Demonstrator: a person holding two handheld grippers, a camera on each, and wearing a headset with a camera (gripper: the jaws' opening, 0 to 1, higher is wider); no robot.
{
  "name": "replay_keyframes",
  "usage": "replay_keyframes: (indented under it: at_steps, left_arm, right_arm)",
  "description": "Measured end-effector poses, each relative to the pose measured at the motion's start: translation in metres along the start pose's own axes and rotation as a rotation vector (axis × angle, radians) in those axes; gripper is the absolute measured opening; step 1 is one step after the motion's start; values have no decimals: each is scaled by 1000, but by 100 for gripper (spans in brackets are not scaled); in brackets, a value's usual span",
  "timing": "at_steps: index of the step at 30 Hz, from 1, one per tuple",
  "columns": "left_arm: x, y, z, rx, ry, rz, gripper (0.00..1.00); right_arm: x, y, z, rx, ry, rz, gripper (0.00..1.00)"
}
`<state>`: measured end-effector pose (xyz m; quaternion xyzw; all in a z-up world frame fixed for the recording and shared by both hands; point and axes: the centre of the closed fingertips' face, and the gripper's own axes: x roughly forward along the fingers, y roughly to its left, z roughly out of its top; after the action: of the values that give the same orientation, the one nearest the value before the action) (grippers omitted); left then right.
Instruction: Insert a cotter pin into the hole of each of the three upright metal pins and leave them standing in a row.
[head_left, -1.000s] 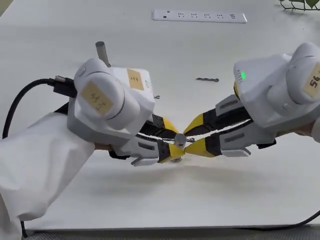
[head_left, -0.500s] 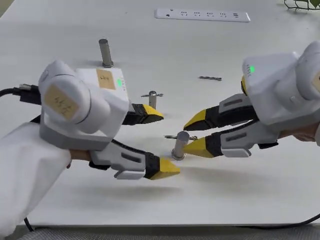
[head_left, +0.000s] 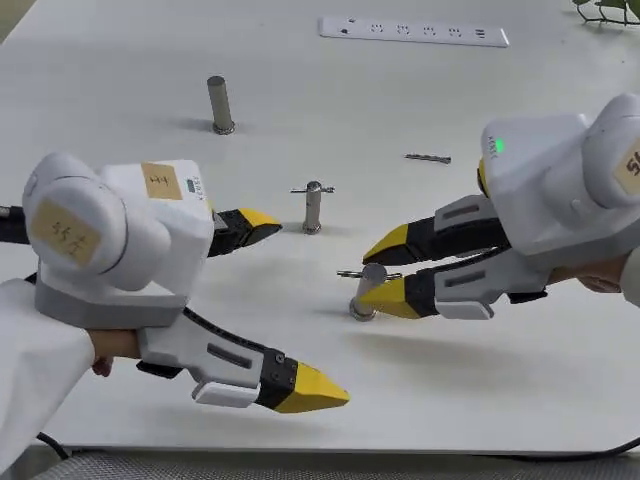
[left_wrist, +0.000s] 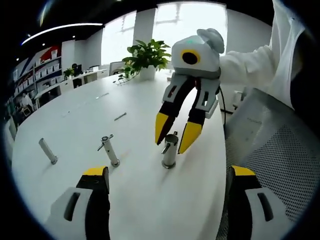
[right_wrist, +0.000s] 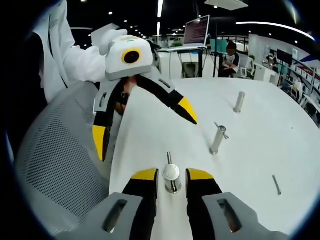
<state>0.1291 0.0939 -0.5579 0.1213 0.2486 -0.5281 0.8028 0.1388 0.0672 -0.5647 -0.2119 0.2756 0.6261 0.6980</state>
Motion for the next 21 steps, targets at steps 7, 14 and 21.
replay_keyframes:
  at_steps: [7, 14, 21]
  left_arm:
    - [-3, -2, -1, -24, 0, 1, 99]
    - [-4, 0, -5, -21, 14, 21, 99]
    - [-7, 3, -6, -29, 13, 35, 99]
  right_arm:
    - [5, -1, -8, 24, 7, 3, 14]
    - [9, -1, -9, 40, 9, 7, 10]
    - [8, -1, -8, 38, 0, 14, 9]
